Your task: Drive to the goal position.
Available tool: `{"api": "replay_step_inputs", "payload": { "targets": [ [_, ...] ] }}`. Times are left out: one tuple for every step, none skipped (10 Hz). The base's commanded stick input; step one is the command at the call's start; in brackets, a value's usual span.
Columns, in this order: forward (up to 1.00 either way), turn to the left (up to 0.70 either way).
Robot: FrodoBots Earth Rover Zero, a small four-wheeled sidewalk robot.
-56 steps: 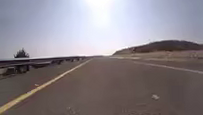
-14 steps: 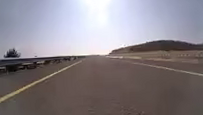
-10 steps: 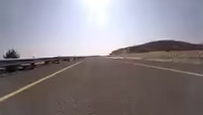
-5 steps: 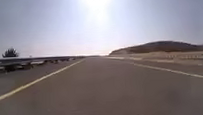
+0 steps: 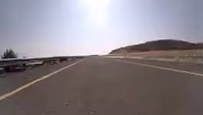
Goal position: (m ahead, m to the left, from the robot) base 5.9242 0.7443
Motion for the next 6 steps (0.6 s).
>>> {"api": "replay_step_inputs", "payload": {
  "targets": [
    [0.7, 0.0],
    [0.7, 0.0],
    [0.7, 0.0],
    [0.7, 0.0],
    [0.7, 0.0],
    [0.7, 0.0]
  ]
}}
